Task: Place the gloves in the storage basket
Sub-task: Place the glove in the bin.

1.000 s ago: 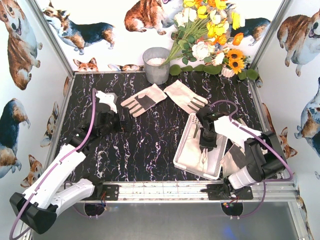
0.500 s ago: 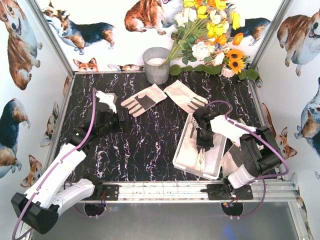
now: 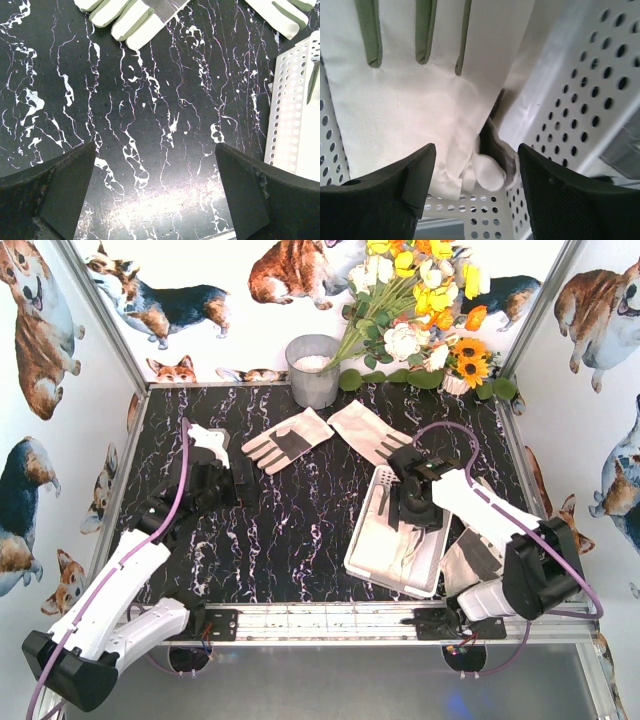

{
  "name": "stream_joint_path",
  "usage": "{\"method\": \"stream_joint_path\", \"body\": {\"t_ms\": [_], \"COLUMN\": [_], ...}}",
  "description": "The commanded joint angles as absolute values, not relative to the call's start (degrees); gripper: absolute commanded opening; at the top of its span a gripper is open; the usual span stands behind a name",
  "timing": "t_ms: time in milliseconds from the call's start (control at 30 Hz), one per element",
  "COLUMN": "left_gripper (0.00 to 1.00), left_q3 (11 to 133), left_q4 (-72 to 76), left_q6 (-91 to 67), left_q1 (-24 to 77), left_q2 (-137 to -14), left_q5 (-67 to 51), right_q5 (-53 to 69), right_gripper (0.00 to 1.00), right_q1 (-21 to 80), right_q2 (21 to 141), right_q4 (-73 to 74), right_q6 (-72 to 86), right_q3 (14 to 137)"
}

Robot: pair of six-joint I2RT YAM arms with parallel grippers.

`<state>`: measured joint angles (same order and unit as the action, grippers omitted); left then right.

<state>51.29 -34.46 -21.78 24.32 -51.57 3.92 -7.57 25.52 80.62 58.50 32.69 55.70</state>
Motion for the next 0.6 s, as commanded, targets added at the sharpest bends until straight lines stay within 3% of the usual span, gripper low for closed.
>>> {"method": "stream_joint_path", "body": {"t_ms": [0, 100, 233, 467, 567], "left_gripper": [1.0, 1.0, 1.0, 1.0, 1.0], "left_q3": [51.41, 51.5, 51.37, 51.06, 51.04], "left_q4": [-35.02, -35.28, -35.81, -37.51, -38.36], "left_q6": [-20.95, -21.05, -21.35, -21.71, -21.79], "left_q1": [23.17, 23.03, 22.87, 22.7, 22.64], "left_q2": [-50.4, -50.04, -49.37, -47.81, -47.2], "left_q5": [4.87, 5.05, 5.3, 5.89, 6.21], "right_q5": [-21.33, -25.03, -20.82, -10.22, -7.57], "right_gripper": [0.68, 0.68, 0.65, 0.43, 0.29], "right_q1": [30.09, 32.96, 33.4, 32.07, 29.77], "right_q2": [77.97, 77.23, 74.22, 71.81, 72.95], "right_q4": [65.79, 68.73, 64.54, 51.14, 47.17], "right_q6": [33.88, 34.85, 35.53, 37.93, 37.66], "right_q3": [62.07, 64.87, 63.35, 51.51, 48.42]}}
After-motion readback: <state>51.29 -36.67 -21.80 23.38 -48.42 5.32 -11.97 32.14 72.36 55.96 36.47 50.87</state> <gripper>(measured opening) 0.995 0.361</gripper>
